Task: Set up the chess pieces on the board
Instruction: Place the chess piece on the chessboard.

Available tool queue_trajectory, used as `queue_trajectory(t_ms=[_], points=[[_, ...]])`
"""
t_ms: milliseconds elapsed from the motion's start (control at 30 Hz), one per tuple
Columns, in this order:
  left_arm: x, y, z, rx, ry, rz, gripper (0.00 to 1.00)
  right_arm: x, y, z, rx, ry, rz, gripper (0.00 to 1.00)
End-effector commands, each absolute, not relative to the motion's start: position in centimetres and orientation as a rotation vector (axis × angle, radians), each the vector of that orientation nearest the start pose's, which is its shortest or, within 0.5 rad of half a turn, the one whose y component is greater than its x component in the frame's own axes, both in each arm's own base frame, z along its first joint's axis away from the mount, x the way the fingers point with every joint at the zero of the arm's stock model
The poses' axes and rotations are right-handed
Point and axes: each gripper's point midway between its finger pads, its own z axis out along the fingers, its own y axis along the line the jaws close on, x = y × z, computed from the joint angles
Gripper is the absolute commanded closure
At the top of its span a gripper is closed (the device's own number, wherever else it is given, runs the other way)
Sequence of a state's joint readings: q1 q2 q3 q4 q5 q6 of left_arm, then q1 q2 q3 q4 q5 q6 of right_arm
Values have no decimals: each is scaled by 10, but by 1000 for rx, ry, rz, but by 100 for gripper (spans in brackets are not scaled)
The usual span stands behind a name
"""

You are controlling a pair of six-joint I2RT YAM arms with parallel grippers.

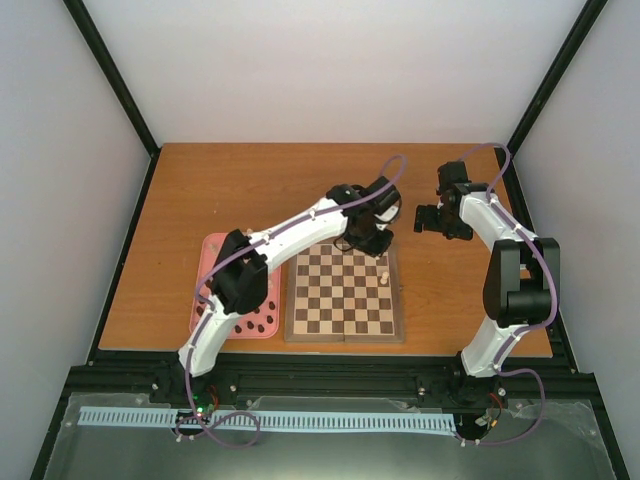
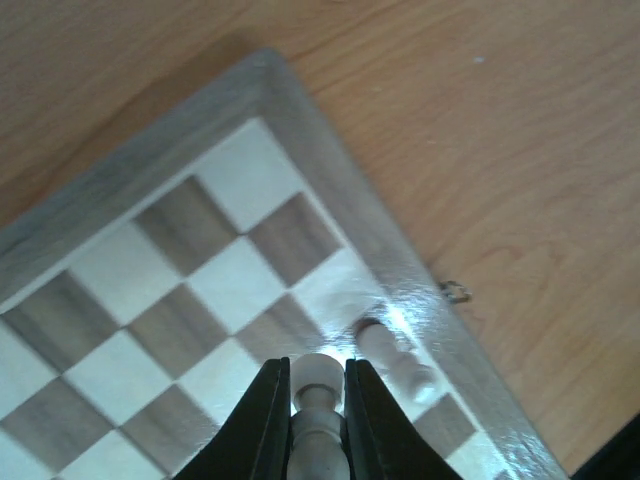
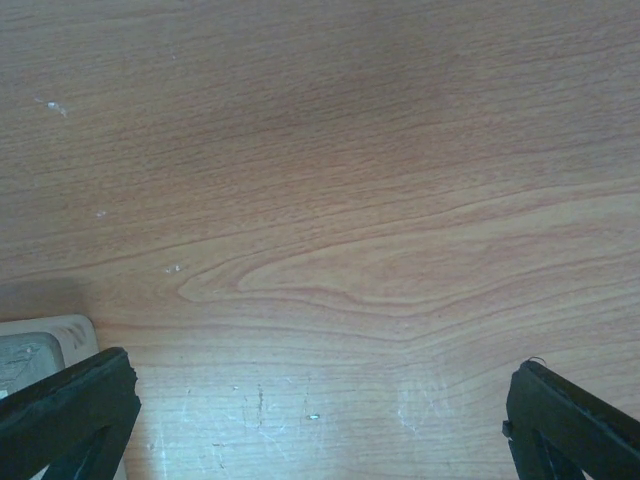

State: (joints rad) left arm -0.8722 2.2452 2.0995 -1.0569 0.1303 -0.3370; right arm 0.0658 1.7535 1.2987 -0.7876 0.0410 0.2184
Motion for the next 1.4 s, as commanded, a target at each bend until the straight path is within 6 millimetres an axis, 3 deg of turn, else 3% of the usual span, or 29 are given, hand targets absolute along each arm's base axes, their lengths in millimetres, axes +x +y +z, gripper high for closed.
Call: queue_trajectory(t_ms=[0,167,633,1367], points=[[299,-438,123,922,2736,-514,99,393,14,94,241,2771,1,0],[290,-443,106,969,2754,-484,99,389,15,93,241,2767,10,0],[300,-450,76,980,2751,-432,97,389,14,97,223,2759,1,0],[306,-460,68,994,2738,-443,95,388,12,95,214,2765,-16,0]])
